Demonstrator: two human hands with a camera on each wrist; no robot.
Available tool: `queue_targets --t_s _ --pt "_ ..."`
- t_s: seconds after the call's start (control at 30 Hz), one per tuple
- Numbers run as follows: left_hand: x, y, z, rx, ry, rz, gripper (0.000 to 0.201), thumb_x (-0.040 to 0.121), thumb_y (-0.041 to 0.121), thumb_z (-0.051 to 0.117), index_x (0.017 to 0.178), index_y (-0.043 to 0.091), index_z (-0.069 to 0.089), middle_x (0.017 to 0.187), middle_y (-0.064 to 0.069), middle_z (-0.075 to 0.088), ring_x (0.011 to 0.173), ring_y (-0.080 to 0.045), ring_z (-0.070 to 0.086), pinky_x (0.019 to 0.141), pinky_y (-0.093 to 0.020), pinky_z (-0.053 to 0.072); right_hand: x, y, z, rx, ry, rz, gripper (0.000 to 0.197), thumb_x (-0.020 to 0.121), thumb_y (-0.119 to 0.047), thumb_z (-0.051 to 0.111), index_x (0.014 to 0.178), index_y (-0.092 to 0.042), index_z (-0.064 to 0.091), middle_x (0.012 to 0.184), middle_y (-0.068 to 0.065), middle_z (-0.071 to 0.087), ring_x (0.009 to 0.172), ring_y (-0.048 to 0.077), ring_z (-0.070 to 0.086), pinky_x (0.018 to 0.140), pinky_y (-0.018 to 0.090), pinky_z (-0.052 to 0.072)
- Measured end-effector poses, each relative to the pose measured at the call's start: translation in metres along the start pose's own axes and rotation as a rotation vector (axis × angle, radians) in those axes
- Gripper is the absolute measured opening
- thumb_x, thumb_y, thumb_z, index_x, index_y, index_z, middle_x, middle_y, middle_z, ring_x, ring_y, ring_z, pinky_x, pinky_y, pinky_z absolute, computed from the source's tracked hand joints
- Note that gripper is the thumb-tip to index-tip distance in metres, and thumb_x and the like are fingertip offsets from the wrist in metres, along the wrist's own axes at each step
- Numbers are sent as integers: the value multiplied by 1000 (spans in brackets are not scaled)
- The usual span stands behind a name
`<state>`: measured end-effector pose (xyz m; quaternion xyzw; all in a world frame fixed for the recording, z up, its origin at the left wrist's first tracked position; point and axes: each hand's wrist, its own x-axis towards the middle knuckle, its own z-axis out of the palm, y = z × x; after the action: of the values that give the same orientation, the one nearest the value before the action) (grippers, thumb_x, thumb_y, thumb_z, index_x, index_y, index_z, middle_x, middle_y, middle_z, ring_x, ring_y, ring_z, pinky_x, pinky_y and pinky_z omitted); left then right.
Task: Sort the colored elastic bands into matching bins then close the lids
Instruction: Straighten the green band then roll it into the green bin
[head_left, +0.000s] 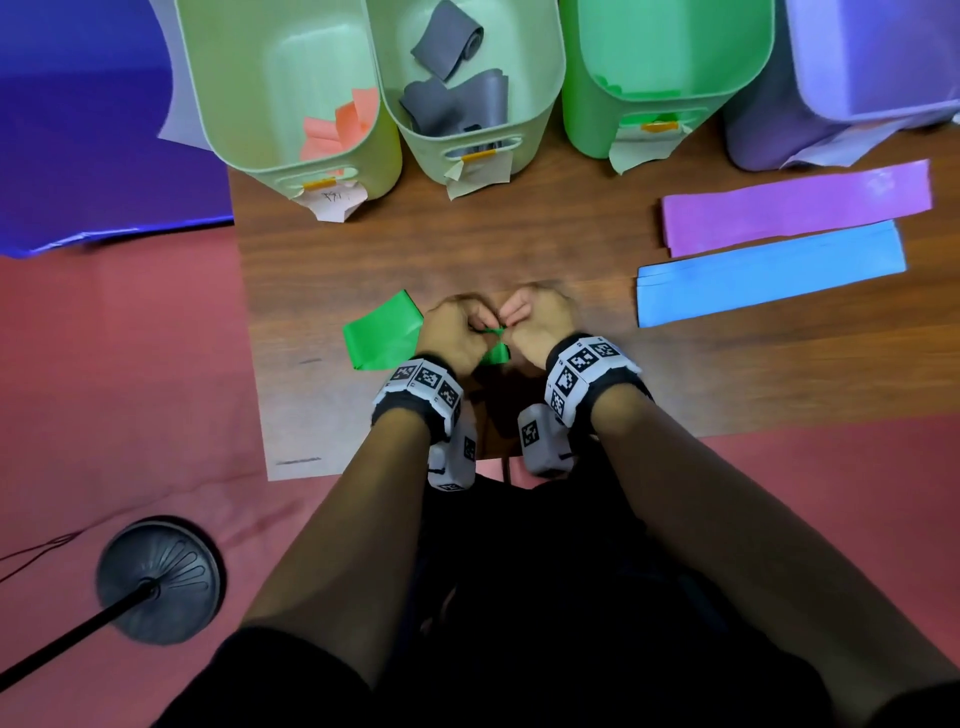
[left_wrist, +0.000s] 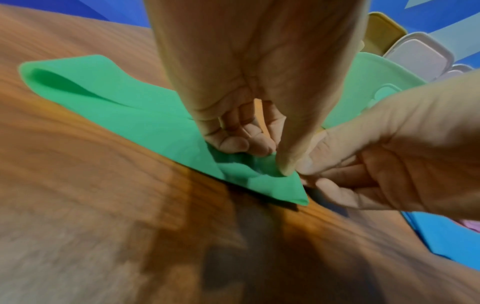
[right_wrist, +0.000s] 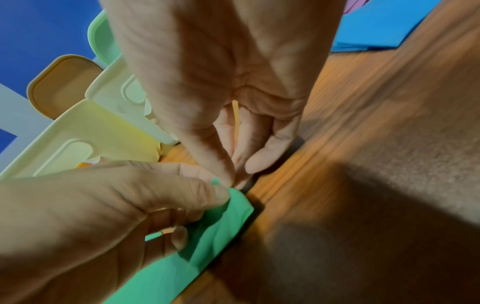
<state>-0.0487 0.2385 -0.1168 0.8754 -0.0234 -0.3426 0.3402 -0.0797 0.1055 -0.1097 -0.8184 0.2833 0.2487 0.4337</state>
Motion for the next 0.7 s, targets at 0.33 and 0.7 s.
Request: queue_targets --t_s 0.33,0.7 --pt "10 42 -36 -143 76 114 22 80 8 73 72 26 62 76 5 64 74 -13 59 75 -27 48 0 -38 -44 107 56 -128 18 81 -2 64 80 -20 65 79 -4 65 87 20 67 79 31 56" --pt "18 138 -84 -349 152 309 15 72 13 72 77 20 60 80 -15 67 74 -20 62 76 -33 51 -10 -89 -130 127 288 -346 20 83 -7 60 91 -23 67 83 -8 66 87 15 63 81 27 50"
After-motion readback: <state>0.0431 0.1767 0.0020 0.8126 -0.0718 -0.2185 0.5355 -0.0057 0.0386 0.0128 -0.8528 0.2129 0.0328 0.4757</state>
